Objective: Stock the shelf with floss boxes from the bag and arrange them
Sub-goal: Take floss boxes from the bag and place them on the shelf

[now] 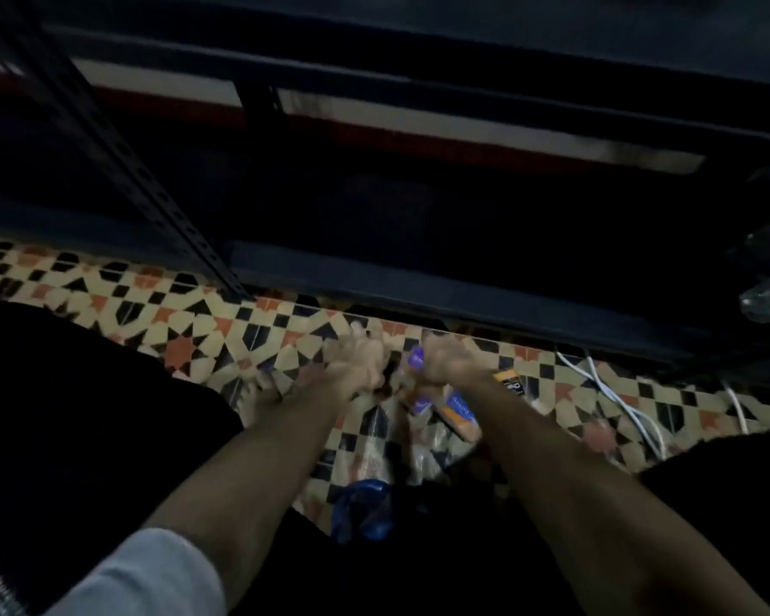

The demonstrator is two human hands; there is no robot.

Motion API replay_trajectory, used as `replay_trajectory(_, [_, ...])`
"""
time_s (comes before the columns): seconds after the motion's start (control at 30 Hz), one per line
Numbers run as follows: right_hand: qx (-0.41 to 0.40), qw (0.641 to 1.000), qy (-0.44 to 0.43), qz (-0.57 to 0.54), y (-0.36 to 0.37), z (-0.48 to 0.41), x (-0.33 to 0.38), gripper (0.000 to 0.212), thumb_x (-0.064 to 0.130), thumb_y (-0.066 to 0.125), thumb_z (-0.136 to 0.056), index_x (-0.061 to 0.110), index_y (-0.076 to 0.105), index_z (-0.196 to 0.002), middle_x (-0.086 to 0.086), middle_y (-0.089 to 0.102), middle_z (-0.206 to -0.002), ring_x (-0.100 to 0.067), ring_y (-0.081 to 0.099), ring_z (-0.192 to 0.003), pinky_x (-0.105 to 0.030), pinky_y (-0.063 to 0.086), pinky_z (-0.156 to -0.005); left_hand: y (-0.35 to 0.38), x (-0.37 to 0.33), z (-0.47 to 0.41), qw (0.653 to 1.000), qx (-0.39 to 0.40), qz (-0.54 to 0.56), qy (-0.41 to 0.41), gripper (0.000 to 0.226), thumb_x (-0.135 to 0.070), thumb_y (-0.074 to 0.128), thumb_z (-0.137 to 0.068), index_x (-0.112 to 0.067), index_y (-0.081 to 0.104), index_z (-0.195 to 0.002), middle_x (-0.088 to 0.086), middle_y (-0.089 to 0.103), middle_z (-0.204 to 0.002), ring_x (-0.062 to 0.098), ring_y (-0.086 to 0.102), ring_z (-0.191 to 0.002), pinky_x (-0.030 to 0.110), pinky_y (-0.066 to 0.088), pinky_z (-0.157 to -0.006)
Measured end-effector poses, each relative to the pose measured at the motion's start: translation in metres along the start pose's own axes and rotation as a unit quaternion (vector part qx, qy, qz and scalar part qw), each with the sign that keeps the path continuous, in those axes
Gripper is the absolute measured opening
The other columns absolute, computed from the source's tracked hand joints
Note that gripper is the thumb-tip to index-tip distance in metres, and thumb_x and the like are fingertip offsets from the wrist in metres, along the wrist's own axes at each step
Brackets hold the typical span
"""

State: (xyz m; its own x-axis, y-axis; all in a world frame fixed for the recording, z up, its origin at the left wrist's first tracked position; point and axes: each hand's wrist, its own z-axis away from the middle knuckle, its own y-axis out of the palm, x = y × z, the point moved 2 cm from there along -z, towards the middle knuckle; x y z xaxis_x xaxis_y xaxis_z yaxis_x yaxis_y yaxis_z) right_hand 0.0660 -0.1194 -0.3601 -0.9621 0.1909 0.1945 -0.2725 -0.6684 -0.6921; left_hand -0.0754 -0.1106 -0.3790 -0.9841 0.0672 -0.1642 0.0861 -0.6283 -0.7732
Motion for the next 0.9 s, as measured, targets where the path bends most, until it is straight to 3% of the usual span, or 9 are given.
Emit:
replay_trajectory(0.13, [0.002,0.999,0.026,0.028,0.067,-0.025,-0.018,0.068,0.055,0.066,-0.080,0.013,0.047,-0.130,-0.014,0.052,-0.127,-0.035,0.052,-0.117,-0.043,0.044,-0.097,0.066,0.017,-0.017,0.996,0.032,0.042,-0.067,0.056,-0.017,0.062,-0.088,-0.011,0.037,-0.137,0.017,0.021,-0.143,0.041,0.032,-0.129,0.049,0.048,-0.097])
replay_trajectory(0.23, [0.011,0.998,0.049,-0.028,0.088,-0.037,-0.022,0.072,0.043,0.072,-0.081,0.011,0.037,-0.135,-0.018,0.049,-0.130,-0.037,0.049,-0.118,-0.045,0.047,-0.098,0.081,0.012,-0.019,0.997,0.027,0.030,-0.061,0.056,-0.020,0.062,-0.090,-0.013,0.038,-0.140,0.019,0.021,-0.146,0.040,0.030,-0.130,0.043,0.043,-0.100])
replay_trajectory(0.33, [0.015,0.996,0.031,-0.077,0.098,-0.043,-0.025,0.081,0.032,0.079,-0.077,0.013,0.033,-0.142,-0.016,0.043,-0.137,-0.040,0.043,-0.127,-0.047,0.042,-0.106,0.084,0.007,-0.022,0.998,0.037,0.030,-0.040,0.054,-0.024,0.064,-0.092,-0.011,0.038,-0.138,0.017,0.025,-0.142,0.040,0.030,-0.131,0.041,0.042,-0.093])
replay_trajectory(0.43, [0.001,0.992,-0.005,-0.127,0.097,-0.041,-0.027,0.070,0.031,0.075,-0.081,0.021,0.039,-0.141,-0.012,0.049,-0.132,-0.032,0.053,-0.117,-0.041,0.045,-0.101,0.079,0.007,-0.027,0.999,0.023,0.044,-0.020,0.058,-0.008,0.066,-0.087,-0.010,0.038,-0.137,0.015,0.031,-0.139,0.039,0.034,-0.131,0.043,0.046,-0.089])
replay_trajectory(0.5, [0.004,0.993,0.005,-0.116,0.087,-0.039,-0.031,0.055,0.040,0.074,-0.080,0.023,0.050,-0.127,-0.006,0.059,-0.118,-0.024,0.058,-0.100,-0.036,0.050,-0.091,0.060,0.008,-0.030,0.999,0.013,0.045,-0.026,0.051,-0.009,0.070,-0.083,-0.012,0.047,-0.129,0.013,0.042,-0.133,0.035,0.038,-0.128,0.043,0.049,-0.090])
replay_trajectory(0.63, [0.020,0.998,-0.017,-0.054,0.020,-0.032,-0.022,0.029,0.028,0.072,-0.080,0.011,0.061,-0.101,-0.006,0.062,-0.105,-0.025,0.060,-0.099,-0.035,0.050,-0.083,-0.010,-0.010,-0.018,0.999,-0.019,0.026,0.015,0.023,-0.016,0.054,-0.088,-0.016,0.062,-0.110,0.012,0.062,-0.116,0.033,0.061,-0.104,0.043,0.053,-0.085])
replay_trajectory(0.73, [0.069,0.996,-0.050,-0.029,-0.067,0.000,0.006,0.044,0.027,0.074,-0.082,0.011,0.062,-0.121,-0.010,0.067,-0.113,-0.029,0.065,-0.102,-0.039,0.055,-0.082,-0.078,-0.035,0.009,0.993,-0.090,-0.012,0.071,0.027,-0.024,0.055,-0.088,-0.018,0.063,-0.113,0.013,0.061,-0.117,0.036,0.060,-0.108,0.041,0.050,-0.082])
replay_trajectory(0.8, [0.101,0.992,-0.066,-0.026,-0.134,0.044,0.027,0.044,0.026,0.074,-0.085,0.011,0.062,-0.125,-0.011,0.066,-0.113,-0.029,0.065,-0.103,-0.043,0.058,-0.082,-0.135,-0.051,0.041,0.986,-0.114,-0.040,0.112,0.029,-0.026,0.056,-0.090,-0.019,0.061,-0.118,0.013,0.060,-0.120,0.036,0.059,-0.109,0.039,0.046,-0.077])
replay_trajectory(0.9, [0.083,0.991,-0.105,-0.027,-0.216,0.117,0.051,0.038,0.016,0.070,-0.090,0.006,0.061,-0.126,-0.013,0.064,-0.112,-0.026,0.064,-0.105,-0.044,0.061,-0.082,-0.215,-0.064,0.100,0.975,-0.142,-0.091,0.143,0.031,-0.031,0.054,-0.092,-0.021,0.061,-0.120,0.012,0.060,-0.122,0.035,0.059,-0.110,0.038,0.049,-0.081])
